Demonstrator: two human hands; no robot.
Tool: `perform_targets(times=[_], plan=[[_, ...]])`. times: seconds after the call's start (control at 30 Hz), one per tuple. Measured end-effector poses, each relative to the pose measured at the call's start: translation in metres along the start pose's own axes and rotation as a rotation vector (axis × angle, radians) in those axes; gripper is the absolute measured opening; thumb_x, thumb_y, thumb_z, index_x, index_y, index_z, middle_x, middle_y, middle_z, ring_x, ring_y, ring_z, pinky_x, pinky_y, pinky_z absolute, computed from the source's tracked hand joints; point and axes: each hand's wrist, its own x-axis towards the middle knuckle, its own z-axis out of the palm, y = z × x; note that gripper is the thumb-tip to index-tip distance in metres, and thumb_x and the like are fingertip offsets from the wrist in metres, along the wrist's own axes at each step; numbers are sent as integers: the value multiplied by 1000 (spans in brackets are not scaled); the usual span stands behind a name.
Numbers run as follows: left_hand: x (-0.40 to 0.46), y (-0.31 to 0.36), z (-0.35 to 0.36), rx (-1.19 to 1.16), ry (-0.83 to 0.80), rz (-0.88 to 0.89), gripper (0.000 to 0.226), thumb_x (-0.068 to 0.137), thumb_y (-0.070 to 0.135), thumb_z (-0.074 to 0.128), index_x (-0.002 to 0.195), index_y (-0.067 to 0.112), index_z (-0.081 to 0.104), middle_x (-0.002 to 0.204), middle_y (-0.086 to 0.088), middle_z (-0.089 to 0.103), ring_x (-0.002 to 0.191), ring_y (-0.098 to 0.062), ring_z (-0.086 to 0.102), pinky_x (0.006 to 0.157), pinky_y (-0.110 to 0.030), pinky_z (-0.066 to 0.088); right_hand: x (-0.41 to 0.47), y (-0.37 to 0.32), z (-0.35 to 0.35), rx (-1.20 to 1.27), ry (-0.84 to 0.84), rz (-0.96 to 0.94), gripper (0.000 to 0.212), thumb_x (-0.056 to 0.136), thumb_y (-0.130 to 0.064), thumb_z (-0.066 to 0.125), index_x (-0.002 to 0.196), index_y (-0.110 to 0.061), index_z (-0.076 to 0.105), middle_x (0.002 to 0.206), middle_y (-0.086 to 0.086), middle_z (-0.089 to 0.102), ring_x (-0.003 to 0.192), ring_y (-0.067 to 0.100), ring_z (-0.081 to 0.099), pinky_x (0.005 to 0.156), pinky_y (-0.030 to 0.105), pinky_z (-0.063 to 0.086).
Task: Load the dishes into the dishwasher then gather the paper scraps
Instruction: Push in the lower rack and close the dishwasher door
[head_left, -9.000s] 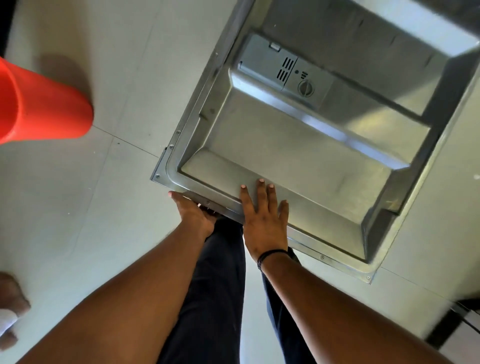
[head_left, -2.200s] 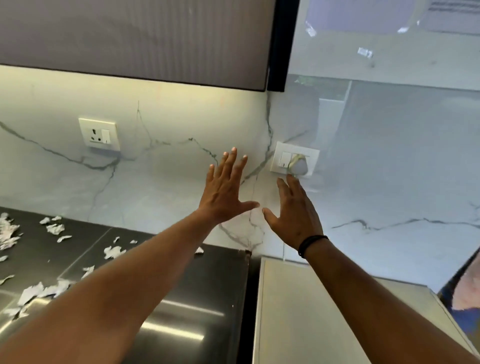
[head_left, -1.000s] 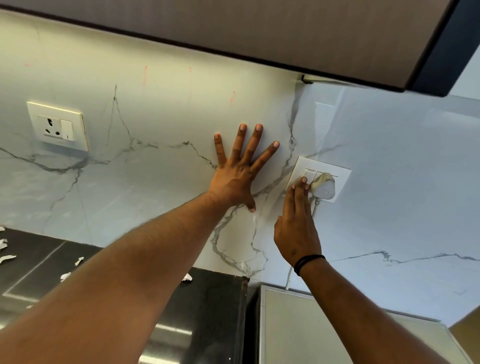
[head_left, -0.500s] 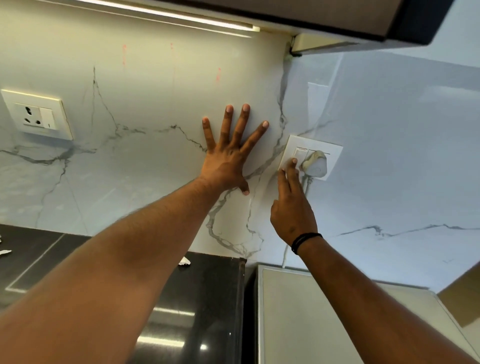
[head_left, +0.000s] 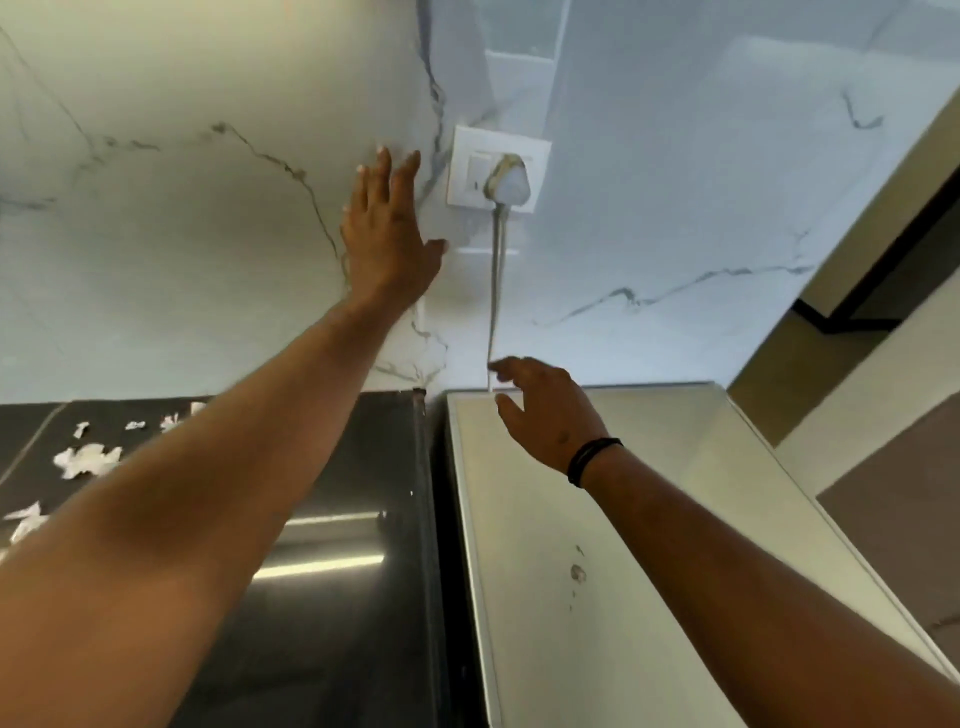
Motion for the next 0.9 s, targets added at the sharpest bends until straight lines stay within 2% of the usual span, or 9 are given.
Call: perform_targets(times=[0.1,0.27,0.33,0.4,0.5,0.6,0.7,0.8,0.9], plan=[[-100,13,27,-226,61,2,54,90,23,71,141,20,52,146,-7,48,133,-26,47,110,-46,43,-58,23,20,36,-126,109,28,97,-28,58,122,-21,67,114,-1,72,106,18,66,95,38,53],[-300,15,62,-394,-344,-51,26,90,23,74,116,23,70,120,5,65,113,-13,61,101,-37,51,-184,83,74,-52,-403,344,43,99,-43,55,138,-24,54,144,1,52,133,19,45,111,29,35],[-364,15,66,-365,-478,-62,28,92,28,72,120,27,70,128,9,63,121,-10,56,108,-30,44,-235,104,90,-81,-407,436,57,98,-55,48,146,-25,45,158,1,35,145,21,31,117,29,27],[-405,10,68,-353,-573,-105,32,95,32,68,126,29,68,139,9,58,132,-10,48,114,-26,35,-282,116,105,-154,-352,456,77,91,-73,26,153,-29,35,165,0,19,153,22,18,121,32,19],[-441,2,67,-331,-681,-110,40,98,37,64,137,27,62,155,5,44,149,-15,30,124,-36,25,-343,116,123,-314,-269,449,72,96,-65,7,159,-33,17,168,-2,5,155,24,3,123,43,13],[-472,6,65,-119,-797,34,62,101,50,51,156,30,33,169,7,4,156,-15,-9,128,-39,5,-367,107,126,-340,-224,484,66,100,-56,9,160,-30,13,168,2,4,155,28,2,122,50,14],[-495,25,63,71,-777,58,69,103,57,31,162,28,9,169,4,-14,153,-20,-24,123,-38,-11,-375,112,127,-354,-251,439,70,98,-58,5,161,-27,9,168,5,-1,155,31,-2,122,53,12],[-512,40,66,175,-728,35,71,103,57,19,162,21,7,170,-3,-10,154,-25,-21,124,-44,-8,-384,112,127,-354,-270,418,72,98,-60,6,161,-25,11,168,9,2,154,35,1,121,57,14],[-524,43,67,215,-684,25,67,105,52,22,162,17,20,170,-6,4,156,-29,-8,126,-51,11,-404,104,133,-340,-267,415,72,99,-60,5,161,-24,6,168,10,-2,154,37,-5,122,57,7]])
